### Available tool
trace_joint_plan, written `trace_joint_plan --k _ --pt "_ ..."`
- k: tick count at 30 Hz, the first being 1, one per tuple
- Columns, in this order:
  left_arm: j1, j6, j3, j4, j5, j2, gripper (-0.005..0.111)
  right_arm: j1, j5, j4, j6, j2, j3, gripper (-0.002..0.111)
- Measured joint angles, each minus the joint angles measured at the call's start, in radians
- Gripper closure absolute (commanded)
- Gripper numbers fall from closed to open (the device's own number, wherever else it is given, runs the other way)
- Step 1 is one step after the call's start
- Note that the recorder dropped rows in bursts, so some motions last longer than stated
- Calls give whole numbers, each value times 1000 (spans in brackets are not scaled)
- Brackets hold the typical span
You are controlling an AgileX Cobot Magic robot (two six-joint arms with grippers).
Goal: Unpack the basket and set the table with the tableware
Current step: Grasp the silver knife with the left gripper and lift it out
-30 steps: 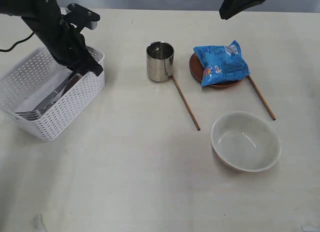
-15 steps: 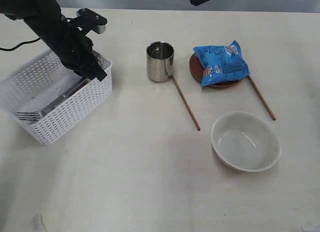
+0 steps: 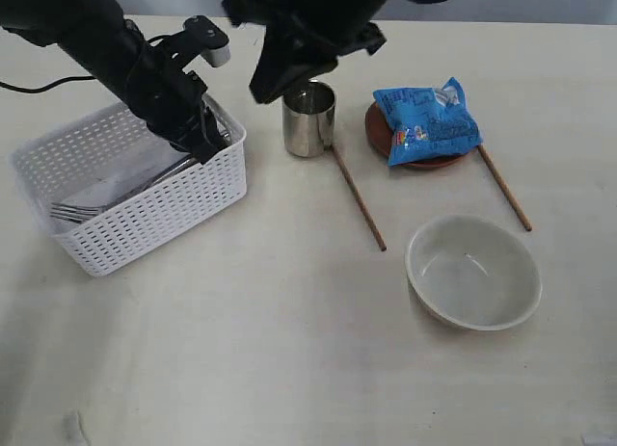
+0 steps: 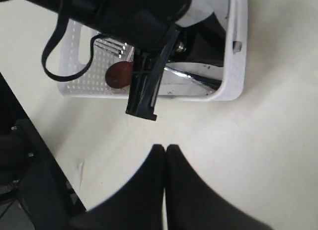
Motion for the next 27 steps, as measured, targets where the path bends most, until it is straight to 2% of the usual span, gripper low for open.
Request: trace_joint_plan --k 9,16,27 --pt "0 2 0 0 0 0 107 109 -107 -50 46 103 0 109" --pt "0 -4 0 0 5 0 107 115 -259 -70 78 115 0 109" --pt "0 -24 0 3 5 0 107 115 -279 -142 142 171 0 109"
